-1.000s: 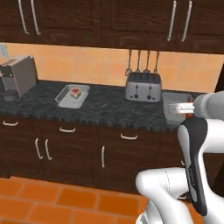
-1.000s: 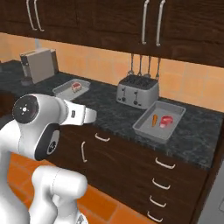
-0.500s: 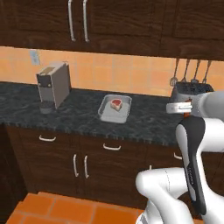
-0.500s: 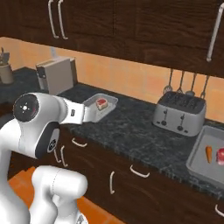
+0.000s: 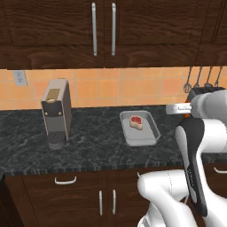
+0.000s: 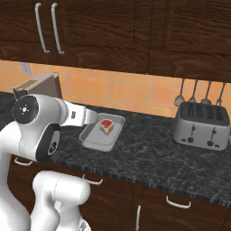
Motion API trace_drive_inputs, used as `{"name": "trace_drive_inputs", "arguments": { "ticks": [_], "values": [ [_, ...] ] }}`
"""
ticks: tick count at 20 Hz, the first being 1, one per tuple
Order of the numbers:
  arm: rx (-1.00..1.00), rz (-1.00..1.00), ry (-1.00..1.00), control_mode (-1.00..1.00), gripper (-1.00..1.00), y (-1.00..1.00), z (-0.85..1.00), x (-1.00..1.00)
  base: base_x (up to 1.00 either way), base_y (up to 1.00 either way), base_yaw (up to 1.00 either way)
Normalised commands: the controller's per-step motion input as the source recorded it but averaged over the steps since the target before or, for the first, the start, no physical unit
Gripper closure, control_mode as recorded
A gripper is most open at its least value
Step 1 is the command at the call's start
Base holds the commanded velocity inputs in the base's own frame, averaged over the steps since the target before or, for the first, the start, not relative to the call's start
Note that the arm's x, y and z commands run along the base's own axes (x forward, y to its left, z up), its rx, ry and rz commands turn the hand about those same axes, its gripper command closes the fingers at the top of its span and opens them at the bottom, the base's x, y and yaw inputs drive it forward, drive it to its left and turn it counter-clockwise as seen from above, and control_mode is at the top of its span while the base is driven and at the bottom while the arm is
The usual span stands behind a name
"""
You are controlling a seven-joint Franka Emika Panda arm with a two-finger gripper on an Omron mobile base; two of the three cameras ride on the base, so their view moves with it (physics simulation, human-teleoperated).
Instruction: Place one carrot and one steak in each tupperware on the nearby counter, to pack two identical lunches.
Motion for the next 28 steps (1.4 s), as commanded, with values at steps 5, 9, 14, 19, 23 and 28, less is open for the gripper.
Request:
{"name": "trace_drive_inputs", "arguments": {
  "ticks": [5,9,14,19,23,28],
  "values": [
    [-0.02,-0.06,0.05,-1.00,1.00,0.02,-0.18,0.06,0.33,0.53,-0.35],
    [-0.01,-0.21,0.34,-1.00,1.00,-0.14,-0.96,0.60,0.00,0.00,0.00],
    [0.12,-0.09,0.47,-1.00,1.00,-0.35,-1.00,0.86,0.00,0.00,0.00],
    [0.08,-0.09,0.28,-1.00,1.00,-0.04,-0.82,0.76,0.00,0.00,0.00],
    [0.00,-0.04,0.13,-1.00,1.00,0.02,-0.38,0.77,0.00,0.00,0.00],
    [0.00,-0.04,0.02,-1.00,1.00,0.00,-0.47,0.72,0.00,0.00,0.00]
  ]
}}
